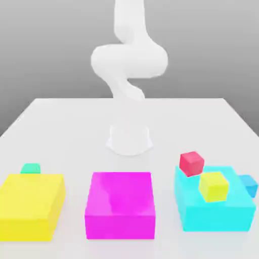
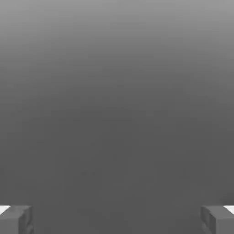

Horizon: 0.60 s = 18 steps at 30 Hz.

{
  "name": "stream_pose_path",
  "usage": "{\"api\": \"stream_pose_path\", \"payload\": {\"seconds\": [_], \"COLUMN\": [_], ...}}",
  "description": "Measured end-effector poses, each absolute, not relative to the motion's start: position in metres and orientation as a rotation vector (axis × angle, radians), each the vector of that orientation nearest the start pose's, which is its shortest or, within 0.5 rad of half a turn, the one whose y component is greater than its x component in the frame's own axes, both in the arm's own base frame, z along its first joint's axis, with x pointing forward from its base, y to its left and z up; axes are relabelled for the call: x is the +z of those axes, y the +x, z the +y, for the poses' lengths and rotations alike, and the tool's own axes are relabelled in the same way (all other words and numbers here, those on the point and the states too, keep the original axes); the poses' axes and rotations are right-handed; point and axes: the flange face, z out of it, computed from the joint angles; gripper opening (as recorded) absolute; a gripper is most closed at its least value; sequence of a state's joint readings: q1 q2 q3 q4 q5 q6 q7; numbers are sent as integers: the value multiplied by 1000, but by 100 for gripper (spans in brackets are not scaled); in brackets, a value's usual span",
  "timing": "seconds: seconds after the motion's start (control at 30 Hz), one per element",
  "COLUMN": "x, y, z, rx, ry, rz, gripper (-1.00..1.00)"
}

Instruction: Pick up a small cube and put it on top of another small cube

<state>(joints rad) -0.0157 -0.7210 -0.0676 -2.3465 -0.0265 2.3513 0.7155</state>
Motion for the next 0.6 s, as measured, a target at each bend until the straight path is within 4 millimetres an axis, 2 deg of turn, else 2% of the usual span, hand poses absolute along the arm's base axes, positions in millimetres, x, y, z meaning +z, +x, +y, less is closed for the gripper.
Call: {"api": "stream_pose_path", "payload": {"seconds": [0.13, 0.2, 0.3, 0.43, 0.6], "x": [580, 538, 474, 390, 292], "y": [406, 410, 404, 375, 311], "z": [-109, -142, -189, -244, -294], "rx": [-855, -789, -679, -515, -289], "ry": [-2653, -2710, -2785, -2866, -2931], "rz": [1072, 1081, 1093, 1101, 1099], "gripper": [0, 0, 0, 0, 0]}}
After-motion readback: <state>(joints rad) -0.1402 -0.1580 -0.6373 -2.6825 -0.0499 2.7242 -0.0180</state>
